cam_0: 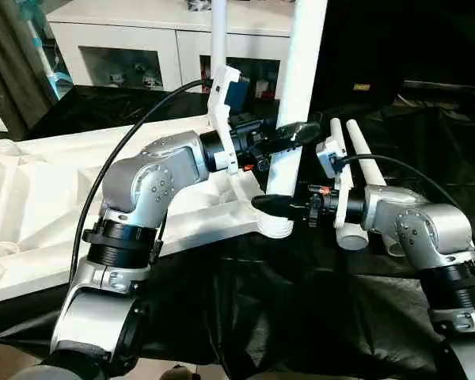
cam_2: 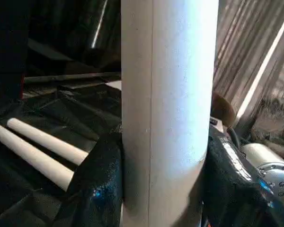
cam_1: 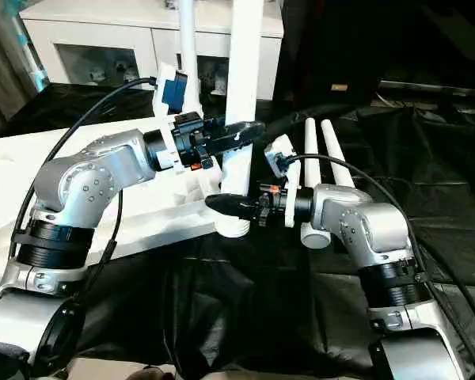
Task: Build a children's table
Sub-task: Pick table leg
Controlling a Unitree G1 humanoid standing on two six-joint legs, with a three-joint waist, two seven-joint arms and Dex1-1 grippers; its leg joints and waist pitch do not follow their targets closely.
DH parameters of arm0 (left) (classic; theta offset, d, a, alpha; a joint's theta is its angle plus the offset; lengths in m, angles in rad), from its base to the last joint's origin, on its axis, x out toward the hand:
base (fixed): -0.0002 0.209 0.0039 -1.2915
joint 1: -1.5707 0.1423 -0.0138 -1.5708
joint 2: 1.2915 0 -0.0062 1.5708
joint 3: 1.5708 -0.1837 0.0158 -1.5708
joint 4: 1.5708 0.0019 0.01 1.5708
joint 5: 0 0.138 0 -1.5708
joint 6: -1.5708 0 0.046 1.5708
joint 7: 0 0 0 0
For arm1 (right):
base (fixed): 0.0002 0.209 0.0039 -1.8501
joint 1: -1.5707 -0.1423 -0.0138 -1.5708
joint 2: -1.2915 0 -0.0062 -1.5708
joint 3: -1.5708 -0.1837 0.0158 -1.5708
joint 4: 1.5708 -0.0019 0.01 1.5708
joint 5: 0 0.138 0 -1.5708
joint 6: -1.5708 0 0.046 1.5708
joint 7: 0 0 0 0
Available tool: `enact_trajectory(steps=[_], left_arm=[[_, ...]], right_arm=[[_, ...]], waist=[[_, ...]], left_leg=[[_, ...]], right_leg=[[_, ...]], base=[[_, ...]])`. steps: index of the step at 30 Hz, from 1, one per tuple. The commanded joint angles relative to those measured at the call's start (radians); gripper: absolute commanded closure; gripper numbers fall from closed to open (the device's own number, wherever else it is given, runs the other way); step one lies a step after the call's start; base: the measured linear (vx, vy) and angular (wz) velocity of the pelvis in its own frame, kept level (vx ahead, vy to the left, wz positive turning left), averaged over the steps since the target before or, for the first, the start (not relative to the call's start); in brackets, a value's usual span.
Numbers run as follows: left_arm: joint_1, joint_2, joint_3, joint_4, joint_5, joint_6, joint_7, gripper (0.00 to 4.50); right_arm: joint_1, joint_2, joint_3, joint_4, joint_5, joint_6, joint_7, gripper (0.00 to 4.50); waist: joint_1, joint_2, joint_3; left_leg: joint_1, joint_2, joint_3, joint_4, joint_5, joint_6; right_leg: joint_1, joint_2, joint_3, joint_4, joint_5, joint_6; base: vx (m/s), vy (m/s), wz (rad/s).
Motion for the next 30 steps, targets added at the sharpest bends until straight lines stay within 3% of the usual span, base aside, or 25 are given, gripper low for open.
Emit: enact_trajectory(steps=[1, 8, 30], left_arm=[[-0.002, 0.000, -0.022, -0.038, 0.003, 0.007, -0.031, 2.64], [0.002, 0.005, -0.032, -0.044, 0.003, 0.007, -0.040, 2.64], [0.023, 0.023, 0.002, -0.041, 0.012, -0.012, 0.009, 2.64]], right_arm=[[-0.026, -0.012, -0.006, 0.018, -0.013, 0.011, -0.014, 2.15], [-0.022, -0.011, -0.001, 0.015, -0.016, 0.008, -0.011, 2.44], [0.000, -0.009, -0.003, 0.009, -0.023, -0.008, -0.021, 2.47]], waist=[[-0.001, -0.009, -0.082], [-0.001, -0.009, -0.081], [0.000, -0.010, -0.083]], left_leg=[[0.022, 0.032, -0.017, -0.061, -0.152, 0.026], [0.022, 0.032, -0.017, -0.062, -0.160, 0.020], [0.021, 0.031, -0.017, -0.060, -0.148, 0.024]], right_leg=[[0.056, -0.048, 0.038, -0.061, -0.124, -0.225], [0.055, -0.049, 0.039, -0.063, -0.147, -0.219], [0.056, -0.048, 0.039, -0.060, -0.130, -0.221]], base=[[0.000, 0.000, 0.00], [0.000, 0.000, 0.00], [0.000, 0.000, 0.00]])
